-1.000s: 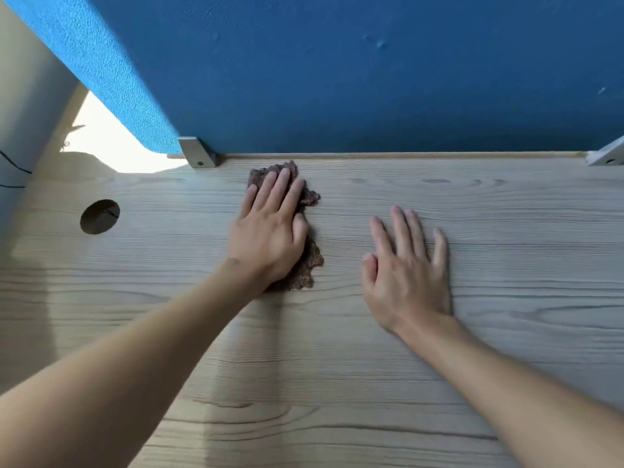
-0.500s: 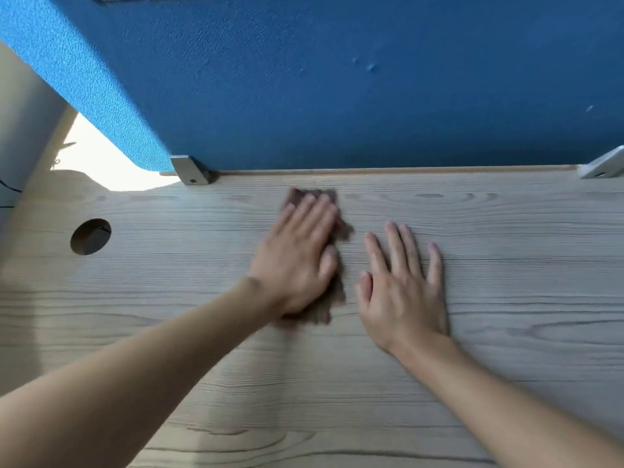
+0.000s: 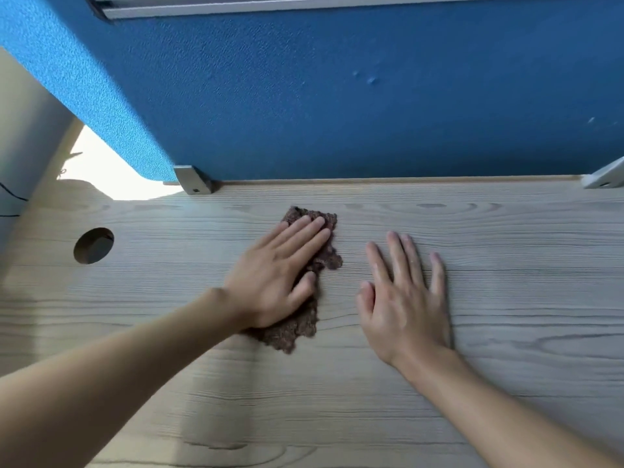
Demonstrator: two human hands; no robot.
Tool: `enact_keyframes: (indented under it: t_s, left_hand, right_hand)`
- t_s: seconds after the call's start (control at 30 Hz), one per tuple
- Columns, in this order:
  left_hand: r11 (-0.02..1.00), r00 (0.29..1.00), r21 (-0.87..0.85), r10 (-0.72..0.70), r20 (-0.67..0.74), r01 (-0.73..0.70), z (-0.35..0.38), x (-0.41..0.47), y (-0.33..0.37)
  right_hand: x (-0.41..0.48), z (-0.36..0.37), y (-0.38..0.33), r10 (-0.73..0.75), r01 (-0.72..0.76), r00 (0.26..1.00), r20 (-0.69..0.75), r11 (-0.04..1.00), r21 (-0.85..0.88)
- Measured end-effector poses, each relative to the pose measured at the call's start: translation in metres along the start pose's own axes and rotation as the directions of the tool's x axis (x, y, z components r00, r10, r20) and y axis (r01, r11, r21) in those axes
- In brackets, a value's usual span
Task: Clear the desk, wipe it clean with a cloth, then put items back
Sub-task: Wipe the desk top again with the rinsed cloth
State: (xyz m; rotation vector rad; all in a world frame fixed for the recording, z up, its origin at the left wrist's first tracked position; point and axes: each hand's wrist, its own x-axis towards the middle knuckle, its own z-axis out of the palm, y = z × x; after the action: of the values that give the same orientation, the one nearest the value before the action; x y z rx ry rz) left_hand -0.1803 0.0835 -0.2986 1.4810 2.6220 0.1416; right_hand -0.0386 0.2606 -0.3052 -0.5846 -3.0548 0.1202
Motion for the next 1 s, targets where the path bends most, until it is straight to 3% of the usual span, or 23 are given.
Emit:
enact_keyframes:
  t_s: [0.07,0.13,0.17,0.23,0.33,0.4,0.47,0.53,0.57,0.63,0.73,0.8,0.87,0.93,1.0]
  left_hand:
    - [0.979,0.975,-0.013,-0.202,-0.094,0.201,-0.002,0.02,-0.033]
    - [0.904,0.895,0.004,-0.424,-0.137,0.428,-0.006,0.04,-0.053]
    - [0.88,0.87,-0.002,-0.471,-0.145,0.475,-0.005,0.043,-0.049]
    - [0.903,0.893,-0.027,-0.429,-0.134,0.43,0.0,0.028,-0.025]
    - [0.989,0.988,0.012,-0.147,-0.047,0.148,0.0,-0.015,-0.004]
    - [0.997,0.998,0.038,-0.067,-0.015,0.067,-0.004,-0.016,-0.024]
    - [0.967,0.963,0.033,-0.249,-0.1,0.253,-0.006,0.005,-0.051]
    - [0.884,0.877,0.022,-0.46,-0.138,0.467,-0.007,0.023,-0.066]
    - [0.861,0.853,0.016,-0.501,-0.147,0.509,-0.005,0.025,-0.063]
    - [0.898,0.888,0.005,-0.435,-0.148,0.441,-0.001,0.01,-0.038]
    - [0.993,0.991,0.043,-0.108,-0.075,0.112,0.006,-0.042,0.01]
    - [0.999,1.0,0.031,0.019,-0.012,-0.019,0.004,-0.052,0.003]
    - [0.99,0.987,-0.002,-0.141,-0.081,0.142,0.0,-0.034,-0.029]
    - [0.902,0.896,-0.029,-0.431,-0.111,0.431,-0.006,-0.013,-0.061]
    - [0.849,0.84,-0.024,-0.527,-0.127,0.529,-0.004,-0.006,-0.066]
  right_hand:
    - [0.0,0.0,-0.001,0.004,-0.004,1.0,-0.001,1.0,0.001]
    - [0.0,0.001,-0.001,0.002,-0.002,1.0,0.001,1.0,0.004]
    - [0.001,0.002,0.0,0.005,-0.005,1.0,0.003,1.0,0.003]
    - [-0.001,0.003,0.0,0.008,-0.008,1.0,0.017,1.0,-0.001]
    - [0.0,0.002,0.0,0.011,-0.011,1.0,0.008,1.0,-0.001]
    - [0.0,0.001,0.0,0.013,-0.013,1.0,0.01,1.0,-0.004]
    - [0.001,0.002,0.0,0.015,-0.015,1.0,0.005,1.0,-0.002]
    - [0.001,0.003,0.0,0.011,-0.011,1.0,0.007,1.0,-0.003]
    - [0.001,0.003,0.001,0.016,-0.016,1.0,0.003,1.0,0.001]
    - [0.0,0.004,0.001,0.015,-0.015,1.0,0.013,1.0,-0.005]
    - [0.001,0.002,0.0,0.021,-0.021,1.0,0.013,1.0,-0.006]
    - [0.001,0.0,-0.001,0.012,-0.011,1.0,0.02,1.0,-0.019]
    - [-0.003,-0.004,-0.005,-0.023,0.023,1.0,0.0,1.0,-0.014]
    - [-0.016,-0.004,-0.016,-0.1,0.1,0.995,-0.008,0.995,0.029]
    - [-0.029,0.0,-0.03,-0.166,0.166,0.986,0.005,0.985,0.038]
